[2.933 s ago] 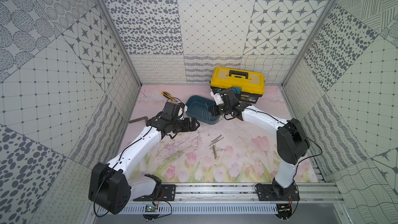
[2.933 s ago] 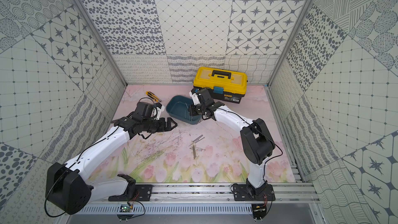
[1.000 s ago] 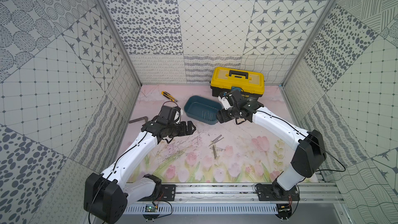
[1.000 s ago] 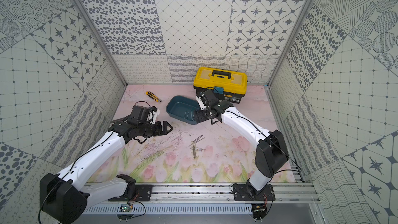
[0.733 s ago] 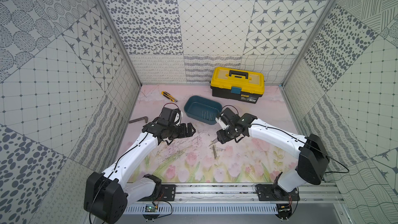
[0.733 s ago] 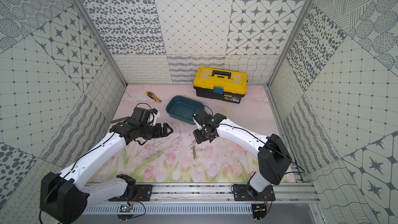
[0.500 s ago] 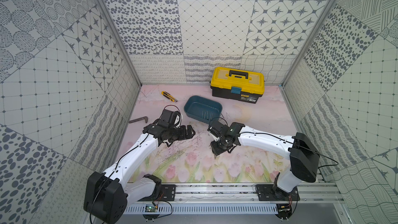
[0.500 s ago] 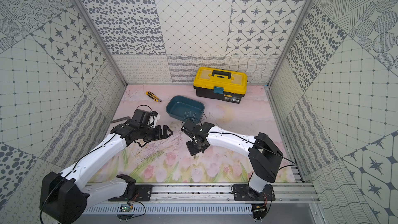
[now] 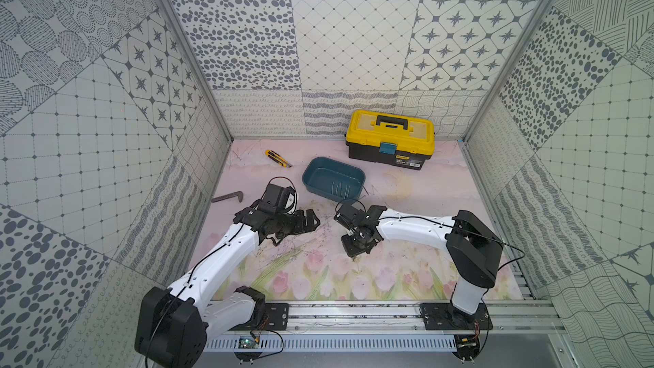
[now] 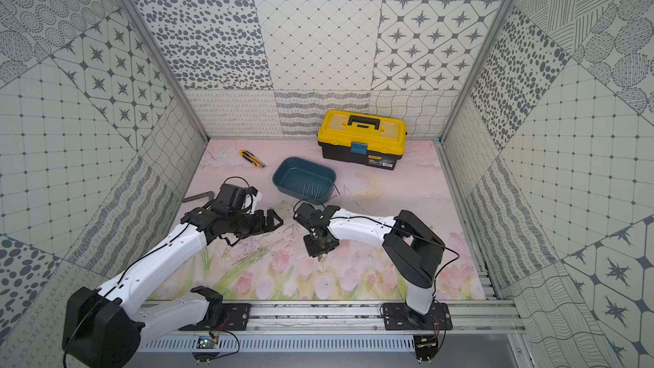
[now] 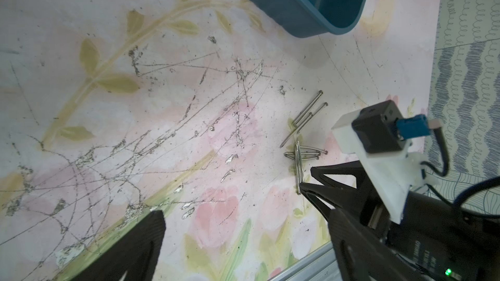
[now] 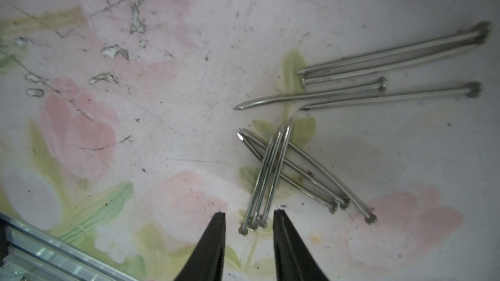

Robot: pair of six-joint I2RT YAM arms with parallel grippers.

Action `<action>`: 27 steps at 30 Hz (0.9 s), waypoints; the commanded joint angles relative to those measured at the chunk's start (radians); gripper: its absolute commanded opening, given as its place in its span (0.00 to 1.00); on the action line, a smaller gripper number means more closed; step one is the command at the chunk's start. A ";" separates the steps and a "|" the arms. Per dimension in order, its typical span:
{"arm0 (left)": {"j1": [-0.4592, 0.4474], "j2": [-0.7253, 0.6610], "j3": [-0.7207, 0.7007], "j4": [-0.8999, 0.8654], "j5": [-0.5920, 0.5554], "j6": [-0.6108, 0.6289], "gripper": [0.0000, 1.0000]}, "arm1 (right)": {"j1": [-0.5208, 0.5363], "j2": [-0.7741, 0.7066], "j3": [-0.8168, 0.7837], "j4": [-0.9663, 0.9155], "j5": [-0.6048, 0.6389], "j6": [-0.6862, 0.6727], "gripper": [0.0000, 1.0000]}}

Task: Put the nails on the desktop into the storage box
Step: Pick up the nail from the center of the board.

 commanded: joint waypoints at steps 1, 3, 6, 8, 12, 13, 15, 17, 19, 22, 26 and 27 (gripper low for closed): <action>0.010 0.009 0.000 -0.005 0.028 -0.009 0.99 | 0.004 0.024 -0.017 0.043 -0.015 0.022 0.32; 0.008 0.010 0.001 -0.009 0.031 -0.006 1.00 | 0.004 0.034 -0.023 0.045 -0.019 0.028 0.30; 0.009 0.011 0.004 -0.014 0.035 -0.002 1.00 | 0.004 0.046 -0.033 0.052 -0.022 0.035 0.29; 0.009 0.011 0.005 -0.017 0.035 -0.001 1.00 | 0.004 0.055 -0.036 0.052 -0.021 0.037 0.26; 0.009 0.010 0.008 -0.021 0.035 -0.001 0.99 | 0.002 0.054 -0.037 0.051 -0.007 0.041 0.17; 0.009 0.010 0.008 -0.019 0.035 -0.001 1.00 | 0.003 0.049 -0.040 0.050 -0.001 0.044 0.15; 0.009 0.010 0.007 -0.017 0.036 -0.002 0.99 | 0.003 0.031 -0.045 0.050 0.021 0.045 0.12; 0.009 0.010 0.007 -0.013 0.036 -0.004 1.00 | 0.001 0.006 -0.051 0.045 0.042 0.046 0.07; 0.009 0.011 0.006 -0.007 0.039 -0.006 1.00 | -0.002 -0.022 -0.055 0.040 0.053 0.044 0.03; 0.009 0.014 0.003 0.006 0.042 -0.013 1.00 | -0.006 -0.064 -0.058 0.030 0.078 0.036 0.00; 0.009 0.021 -0.002 0.023 0.057 -0.024 0.99 | -0.029 -0.117 -0.073 0.033 0.064 0.008 0.00; 0.009 0.022 -0.003 0.027 0.061 -0.026 0.99 | -0.040 -0.127 -0.078 0.035 0.061 -0.003 0.00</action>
